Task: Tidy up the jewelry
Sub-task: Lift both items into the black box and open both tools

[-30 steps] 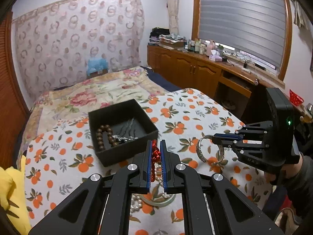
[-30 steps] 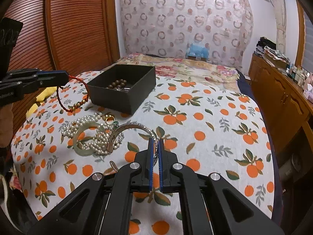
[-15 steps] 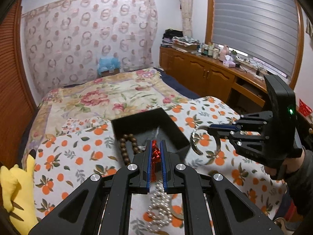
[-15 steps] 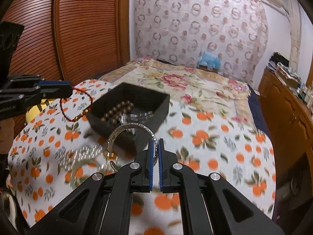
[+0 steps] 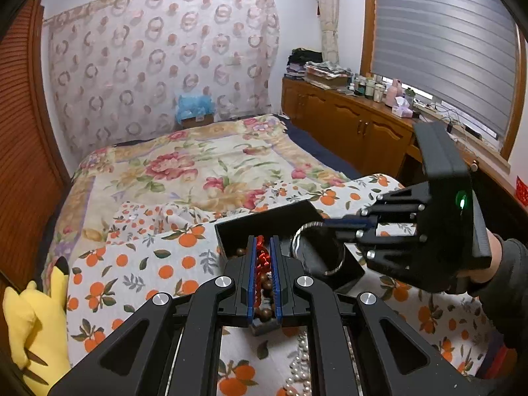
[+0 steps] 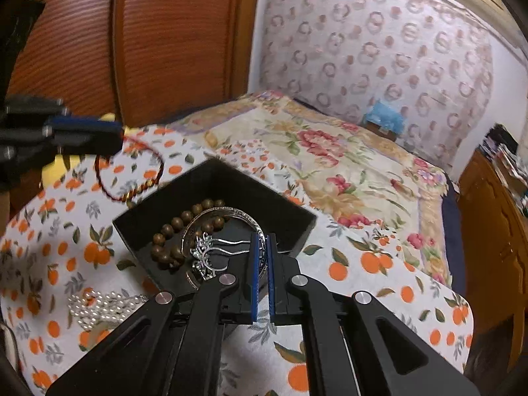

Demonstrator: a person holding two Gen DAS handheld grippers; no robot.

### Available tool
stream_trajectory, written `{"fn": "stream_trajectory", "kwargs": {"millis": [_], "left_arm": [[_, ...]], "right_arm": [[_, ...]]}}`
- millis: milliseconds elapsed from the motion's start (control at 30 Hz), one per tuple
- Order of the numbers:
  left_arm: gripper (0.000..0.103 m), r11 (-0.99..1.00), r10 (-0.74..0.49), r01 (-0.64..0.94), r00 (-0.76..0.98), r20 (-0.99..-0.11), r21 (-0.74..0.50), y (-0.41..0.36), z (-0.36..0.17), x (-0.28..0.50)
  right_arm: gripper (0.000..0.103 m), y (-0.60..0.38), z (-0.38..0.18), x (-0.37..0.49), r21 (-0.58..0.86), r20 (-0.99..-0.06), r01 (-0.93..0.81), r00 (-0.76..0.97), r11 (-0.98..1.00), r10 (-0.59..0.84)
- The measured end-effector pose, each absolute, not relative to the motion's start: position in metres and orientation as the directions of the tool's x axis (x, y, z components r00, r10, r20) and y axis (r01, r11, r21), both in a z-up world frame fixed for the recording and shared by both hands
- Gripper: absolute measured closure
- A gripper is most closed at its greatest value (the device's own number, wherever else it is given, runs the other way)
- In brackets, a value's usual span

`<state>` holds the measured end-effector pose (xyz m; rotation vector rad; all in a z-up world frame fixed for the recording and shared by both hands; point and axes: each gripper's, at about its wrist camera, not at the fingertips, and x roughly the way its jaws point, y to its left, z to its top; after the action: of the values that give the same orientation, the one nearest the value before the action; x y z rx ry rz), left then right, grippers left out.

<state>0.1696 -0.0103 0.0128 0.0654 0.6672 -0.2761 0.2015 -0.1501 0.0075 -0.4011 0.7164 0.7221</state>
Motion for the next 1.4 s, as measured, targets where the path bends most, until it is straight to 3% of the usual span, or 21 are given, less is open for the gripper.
{"fn": "stream_trajectory", "kwargs": {"millis": [367,467,933,1000,1067,1133,1400], "left_arm": [[0.096,0.963,-0.224,0.270,0.736,-0.639,-0.026,-0.011,0.002,0.186],[0.096,0.962,-0.224,0.272,0.728,-0.648,-0.028,-0.011,-0.003,0.192],[0.096,0.960,-0.223,0.279,0.711,-0.667,-0.024,-0.018,-0.012,0.207],[0.094,0.961,-0.222,0.276,0.712,-0.666,-0.024,-0.017,-0.011,0.208],[0.079,0.963,-0.220,0.269,0.717,-0.662,-0.030,-0.015,-0.010,0.207],[0.071,0.965,-0.218,0.260,0.723,-0.655,-0.034,-0.012,-0.010,0.205],[0.064,0.970,-0.212,0.235,0.730,-0.650,-0.053,-0.001,-0.020,0.172]], "right_arm": [[0.097,-0.136,-0.003,0.201,-0.111,-0.742,-0.798,0.463,0.593,0.484],[0.093,-0.136,-0.004,0.197,-0.098,-0.745,-0.809,0.445,0.579,0.496],[0.093,-0.166,0.013,0.191,-0.022,-0.690,-0.746,0.493,0.666,0.529],[0.093,-0.170,0.015,0.189,-0.017,-0.684,-0.736,0.502,0.677,0.529],[0.093,-0.175,0.016,0.184,-0.004,-0.676,-0.724,0.510,0.690,0.532],[0.093,-0.180,0.018,0.180,0.012,-0.666,-0.714,0.516,0.700,0.538],[0.093,-0.196,0.018,0.153,0.066,-0.640,-0.673,0.537,0.736,0.549]]}}
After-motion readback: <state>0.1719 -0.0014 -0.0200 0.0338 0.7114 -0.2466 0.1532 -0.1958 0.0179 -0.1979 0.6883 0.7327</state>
